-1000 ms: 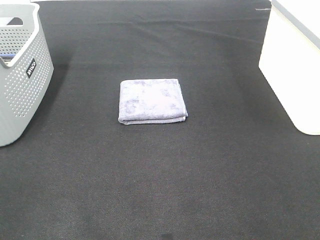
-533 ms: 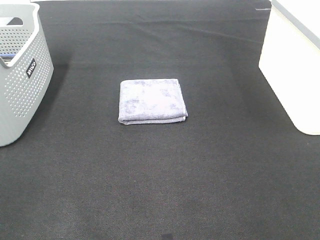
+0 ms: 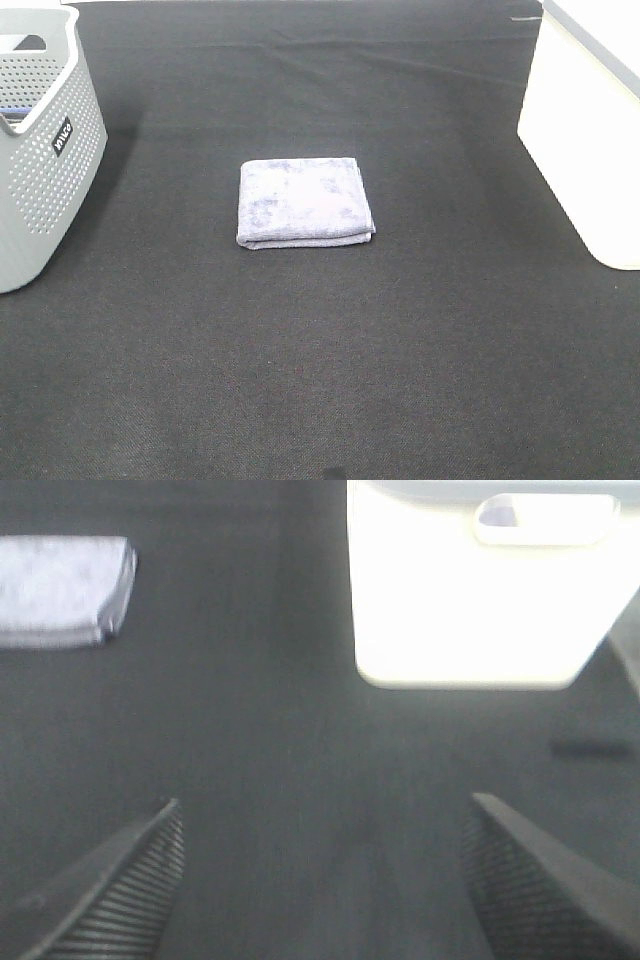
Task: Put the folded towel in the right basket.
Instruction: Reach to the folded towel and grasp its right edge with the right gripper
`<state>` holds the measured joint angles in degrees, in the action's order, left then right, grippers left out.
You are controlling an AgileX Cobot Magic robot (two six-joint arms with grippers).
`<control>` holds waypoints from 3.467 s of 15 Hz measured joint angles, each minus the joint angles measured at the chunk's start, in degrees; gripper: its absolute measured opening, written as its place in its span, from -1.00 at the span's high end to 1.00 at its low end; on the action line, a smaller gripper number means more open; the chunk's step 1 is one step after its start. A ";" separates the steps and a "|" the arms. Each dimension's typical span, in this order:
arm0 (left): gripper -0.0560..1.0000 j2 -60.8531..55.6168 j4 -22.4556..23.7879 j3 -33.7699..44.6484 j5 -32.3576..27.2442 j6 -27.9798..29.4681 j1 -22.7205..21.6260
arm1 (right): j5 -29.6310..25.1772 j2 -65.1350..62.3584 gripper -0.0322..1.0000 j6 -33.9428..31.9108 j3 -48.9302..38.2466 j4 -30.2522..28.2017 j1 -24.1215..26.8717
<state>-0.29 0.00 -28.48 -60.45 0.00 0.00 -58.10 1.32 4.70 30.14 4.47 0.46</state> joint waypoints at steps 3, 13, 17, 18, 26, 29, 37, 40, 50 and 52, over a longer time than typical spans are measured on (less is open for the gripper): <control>-0.95 0.00 0.00 0.00 0.00 0.00 0.00 | 6.42 5.73 -0.47 0.00 2.18 0.74 0.00; -0.95 0.00 0.00 0.00 0.00 0.00 0.00 | 15.87 58.90 -0.47 2.18 31.46 7.28 0.00; -0.95 0.00 0.00 0.00 0.00 0.00 0.00 | 8.71 79.47 -0.47 7.85 51.74 11.52 0.00; -0.95 0.00 0.00 0.00 0.00 0.00 0.00 | 7.28 83.88 -0.47 9.05 56.09 12.61 0.00; -0.95 0.00 0.00 0.00 0.00 0.00 0.00 | -0.06 106.28 -0.47 11.23 74.71 14.84 -8.14; -0.95 0.00 0.00 0.00 0.00 0.00 0.00 | -0.06 112.47 -0.47 11.23 78.04 16.10 -12.83; -0.95 0.00 0.00 0.00 0.00 0.00 0.00 | -9.11 132.75 -0.47 9.05 90.76 28.13 -13.81; -0.95 0.00 0.00 0.00 0.00 0.00 0.00 | -11.23 140.60 -0.47 7.68 98.66 28.59 -13.81; -0.95 0.00 0.00 0.00 0.00 0.00 0.00 | -11.57 150.63 -0.47 7.22 101.93 29.56 -13.81; -0.95 0.00 0.00 0.00 0.00 0.00 0.00 | -11.57 151.32 -0.47 7.33 102.27 31.74 -13.81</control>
<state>-0.29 0.00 -28.48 -60.45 0.00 0.00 -69.67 152.64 12.03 132.41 36.21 -13.35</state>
